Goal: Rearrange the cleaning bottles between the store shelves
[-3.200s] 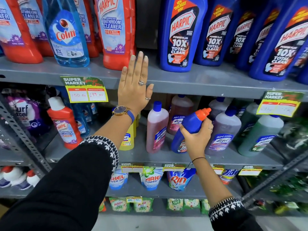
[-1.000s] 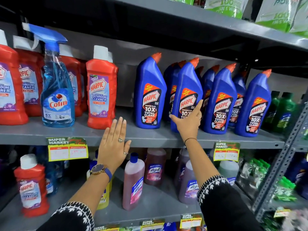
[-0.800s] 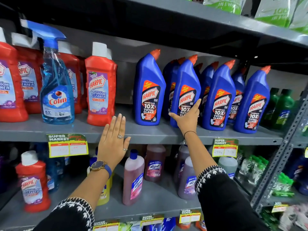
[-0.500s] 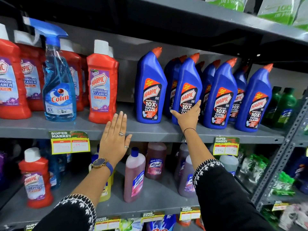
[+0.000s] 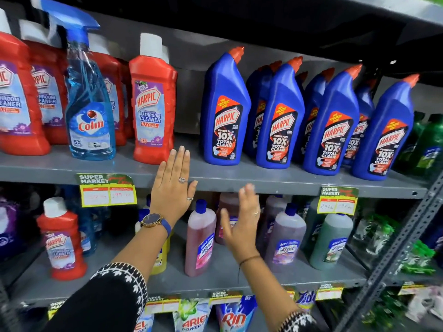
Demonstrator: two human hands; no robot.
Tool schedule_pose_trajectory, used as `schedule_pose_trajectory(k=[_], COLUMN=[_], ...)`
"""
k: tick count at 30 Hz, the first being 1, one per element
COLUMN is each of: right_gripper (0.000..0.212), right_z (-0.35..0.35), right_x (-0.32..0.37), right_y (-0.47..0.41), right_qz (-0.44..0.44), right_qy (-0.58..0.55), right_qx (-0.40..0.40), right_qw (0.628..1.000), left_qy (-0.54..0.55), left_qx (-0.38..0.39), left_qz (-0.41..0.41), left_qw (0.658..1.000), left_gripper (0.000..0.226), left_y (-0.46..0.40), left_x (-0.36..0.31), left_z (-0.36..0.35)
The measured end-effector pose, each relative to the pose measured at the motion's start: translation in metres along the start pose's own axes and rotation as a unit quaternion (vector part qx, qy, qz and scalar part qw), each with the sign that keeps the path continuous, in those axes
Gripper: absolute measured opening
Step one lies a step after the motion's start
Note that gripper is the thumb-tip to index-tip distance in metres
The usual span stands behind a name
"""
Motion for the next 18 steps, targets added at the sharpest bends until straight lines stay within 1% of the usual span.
schedule_pose_trajectory(k=[2, 3, 4, 5, 7, 9, 11, 14, 18], right_gripper=[0.067, 0.067, 0.069, 0.075, 0.094, 0.114, 0.125, 0.127, 0.112], right_z=[-0.020, -0.029, -0.040, -0.051, -0.076, -0.095, -0.109, -0.120, -0.125], right_x=[0.007, 0.002, -0.007, -0.019, -0.046, -0.065, -0.075, -0.077, -0.076], right_y=[0.029, 0.038, 0.046, 0.054, 0.072, 0.088, 0.104, 0.122, 0.123], right_qz=[0.036, 0.027, -0.009, -0.068, -0.190, -0.259, -0.303, -0.343, -0.333], right_qy=[0.002, 0.000, -0.007, -0.015, -0.015, 0.008, 0.019, 0.000, 0.040], right_qx=[0.055, 0.084, 0.119, 0.159, 0.235, 0.282, 0.322, 0.335, 0.319], right_qw=[0.998, 0.996, 0.993, 0.985, 0.953, 0.924, 0.897, 0.878, 0.886], left_qy=[-0.009, -0.011, -0.010, -0.010, -0.011, -0.015, -0.023, -0.026, -0.026], left_qx=[-0.002, -0.005, -0.008, -0.011, -0.018, -0.021, -0.023, -0.025, -0.029], left_qz=[-0.005, -0.007, -0.009, -0.010, -0.013, -0.016, -0.020, -0.022, -0.023], left_qw=[1.000, 1.000, 1.000, 1.000, 1.000, 1.000, 0.999, 0.999, 0.999], left_gripper=[0.063, 0.063, 0.063, 0.063, 0.063, 0.063, 0.062, 0.063, 0.063], left_y=[0.000, 0.000, -0.001, -0.001, -0.001, -0.001, -0.001, -0.002, -0.002], left_x=[0.000, 0.000, 0.000, -0.001, -0.001, -0.001, -0.002, -0.002, -0.002], left_z=[0.000, 0.000, 0.001, 0.001, 0.002, 0.003, 0.003, 0.003, 0.003])
Point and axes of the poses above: each hand's wrist, its own y-axis away from the middle knuckle, its own z-axis out of the back of the hand, x = y × z, the point moved 10 cm from there along -y, towards the middle knuckle, and after that the axes turned 13 degrees about -x, right-handed, at the moved point
